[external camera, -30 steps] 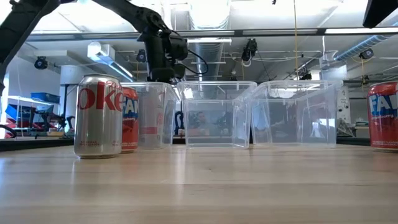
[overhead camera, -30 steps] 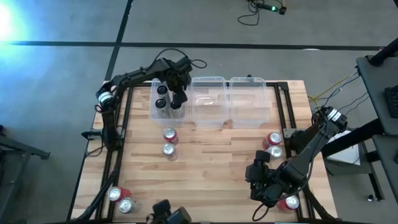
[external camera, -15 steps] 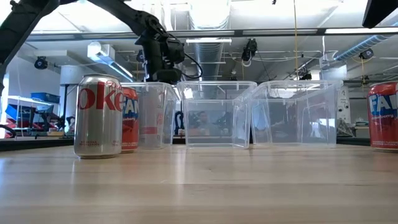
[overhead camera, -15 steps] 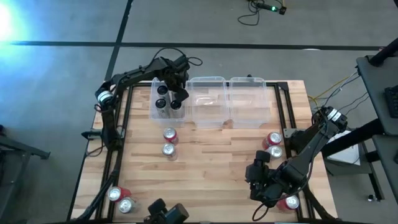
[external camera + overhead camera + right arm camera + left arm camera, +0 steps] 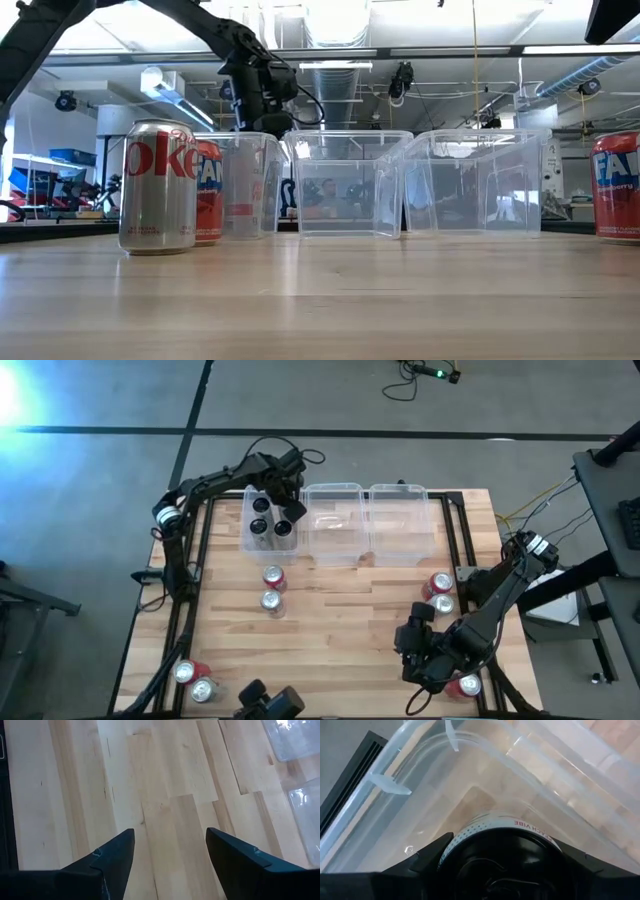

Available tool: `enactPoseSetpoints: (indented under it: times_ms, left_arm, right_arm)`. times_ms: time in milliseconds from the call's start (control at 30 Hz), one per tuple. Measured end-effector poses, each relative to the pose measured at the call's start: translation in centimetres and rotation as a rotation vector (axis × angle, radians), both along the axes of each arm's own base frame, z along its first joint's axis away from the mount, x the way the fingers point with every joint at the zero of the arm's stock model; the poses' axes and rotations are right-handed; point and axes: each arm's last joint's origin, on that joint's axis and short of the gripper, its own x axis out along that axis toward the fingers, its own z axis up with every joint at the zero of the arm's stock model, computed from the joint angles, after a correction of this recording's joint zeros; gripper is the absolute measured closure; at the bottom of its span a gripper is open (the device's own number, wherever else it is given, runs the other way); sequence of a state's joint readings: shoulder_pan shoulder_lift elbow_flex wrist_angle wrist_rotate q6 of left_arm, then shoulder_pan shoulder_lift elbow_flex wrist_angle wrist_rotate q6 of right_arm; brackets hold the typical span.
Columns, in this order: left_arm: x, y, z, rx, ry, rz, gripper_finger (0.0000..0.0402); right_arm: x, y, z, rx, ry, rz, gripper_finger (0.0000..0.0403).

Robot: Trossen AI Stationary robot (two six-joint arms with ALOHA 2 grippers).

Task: Sort soda cans
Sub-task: Put the pink-white soda can into the left transparent bin

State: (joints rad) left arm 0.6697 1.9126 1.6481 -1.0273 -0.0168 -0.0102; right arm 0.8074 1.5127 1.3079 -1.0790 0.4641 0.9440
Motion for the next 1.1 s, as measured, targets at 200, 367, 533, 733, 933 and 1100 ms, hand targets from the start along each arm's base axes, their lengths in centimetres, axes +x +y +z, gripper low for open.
enactPoseSetpoints:
  times_ms: [200,367,533,733,933,1100]
  left_arm:
    - [-0.21,-0.16,-0.65,-0.004,0.001,0.017,0.0152]
    - [-0.23,-0.17,-0.71,-0.005,0.003,0.016,0.0148]
    - [-0.45,-0.29,-0.52,-0.006,0.01,0.004,0.0133]
    - [-0.69,-0.38,-0.48,-0.02,0.029,0.004,0.0133]
    - [-0.68,-0.36,-0.47,-0.019,0.027,0.003,0.013]
    - [-0.69,-0.36,-0.69,-0.022,0.037,0.002,0.0115]
  right_arm:
    - [0.0,0.0,0.0,-0.001,0.0,0.002,0.0155]
    - [0.0,0.0,0.0,-0.002,0.001,0.004,0.0144]
    - [0.0,0.0,0.0,-0.006,0.002,0.011,0.0137]
    - [-0.01,-0.01,-0.01,-0.006,0.003,0.011,0.0138]
    - [0.0,0.0,0.0,-0.005,0.002,0.009,0.0144]
    - [-0.01,0.0,-0.01,-0.005,0.003,0.009,0.0135]
